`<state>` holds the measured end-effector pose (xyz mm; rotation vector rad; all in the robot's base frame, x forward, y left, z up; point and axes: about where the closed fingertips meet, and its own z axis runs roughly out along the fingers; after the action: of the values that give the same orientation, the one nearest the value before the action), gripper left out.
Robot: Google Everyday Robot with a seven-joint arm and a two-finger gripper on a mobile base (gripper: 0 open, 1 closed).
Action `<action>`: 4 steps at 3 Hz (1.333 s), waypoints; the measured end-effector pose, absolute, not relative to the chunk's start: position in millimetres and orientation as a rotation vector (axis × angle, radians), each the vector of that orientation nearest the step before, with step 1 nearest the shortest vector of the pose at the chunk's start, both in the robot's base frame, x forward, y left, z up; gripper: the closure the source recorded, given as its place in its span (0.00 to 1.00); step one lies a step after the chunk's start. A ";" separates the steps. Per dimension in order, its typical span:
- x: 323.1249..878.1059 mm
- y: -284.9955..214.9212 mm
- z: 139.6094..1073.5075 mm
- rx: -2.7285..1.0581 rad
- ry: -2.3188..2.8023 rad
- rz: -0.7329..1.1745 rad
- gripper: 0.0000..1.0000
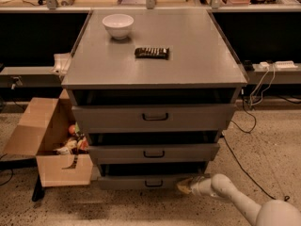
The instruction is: Close bottom drawer
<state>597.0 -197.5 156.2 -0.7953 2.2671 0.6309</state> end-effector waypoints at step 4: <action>608.5 -203.4 161.9 -0.784 2.257 0.616 1.00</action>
Offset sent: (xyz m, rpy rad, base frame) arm 0.0913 -0.0302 0.0279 -0.0053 -0.0710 -0.0584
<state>608.5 -203.4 161.9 -0.7839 2.2574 0.6162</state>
